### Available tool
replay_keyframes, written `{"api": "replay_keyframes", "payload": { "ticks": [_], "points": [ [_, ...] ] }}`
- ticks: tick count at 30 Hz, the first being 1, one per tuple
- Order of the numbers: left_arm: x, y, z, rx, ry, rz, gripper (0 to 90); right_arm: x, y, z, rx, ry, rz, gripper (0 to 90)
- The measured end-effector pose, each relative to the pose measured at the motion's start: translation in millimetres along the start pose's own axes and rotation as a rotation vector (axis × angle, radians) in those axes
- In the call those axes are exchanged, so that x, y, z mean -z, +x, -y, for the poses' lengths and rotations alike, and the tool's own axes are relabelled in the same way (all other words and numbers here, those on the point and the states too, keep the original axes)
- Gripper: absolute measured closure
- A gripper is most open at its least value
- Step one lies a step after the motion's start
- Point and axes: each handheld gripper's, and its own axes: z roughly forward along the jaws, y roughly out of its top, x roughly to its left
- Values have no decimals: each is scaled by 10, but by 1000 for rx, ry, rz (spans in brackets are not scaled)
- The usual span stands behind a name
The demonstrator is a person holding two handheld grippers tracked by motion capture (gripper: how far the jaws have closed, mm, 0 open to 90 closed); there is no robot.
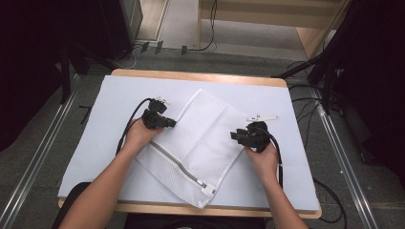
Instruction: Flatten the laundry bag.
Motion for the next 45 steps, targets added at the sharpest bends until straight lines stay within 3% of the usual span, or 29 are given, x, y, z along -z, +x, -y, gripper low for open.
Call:
{"api": "replay_keyframes", "payload": {
  "ticks": [5, 17, 26, 36, 39, 42, 45],
  "points": [
    [12, 9, -1, 17, -3, 5, 888, 12, -44, 9, -17, 5, 15, 648],
    [214, 255, 88, 116, -51, -28, 887, -8, -57, 19, -24, 5, 26, 636],
    [369, 429, 220, 173, -70, -58, 884, -129, 6, 25, -17, 10, 29, 582],
    [392, 459, 310, 198, -65, -34, 875, -352, 130, 17, 14, 36, 21, 535],
    [389, 457, 322, 192, -55, -33, 875, -396, 200, 15, 35, 23, 56, 569],
    [381, 444, 322, 191, -55, -33, 874, -417, 278, 16, 88, 29, 137, 667],
    [380, 430, 321, 184, -54, -36, 874, -428, 292, 17, 84, 21, 125, 801]
  ]
}}
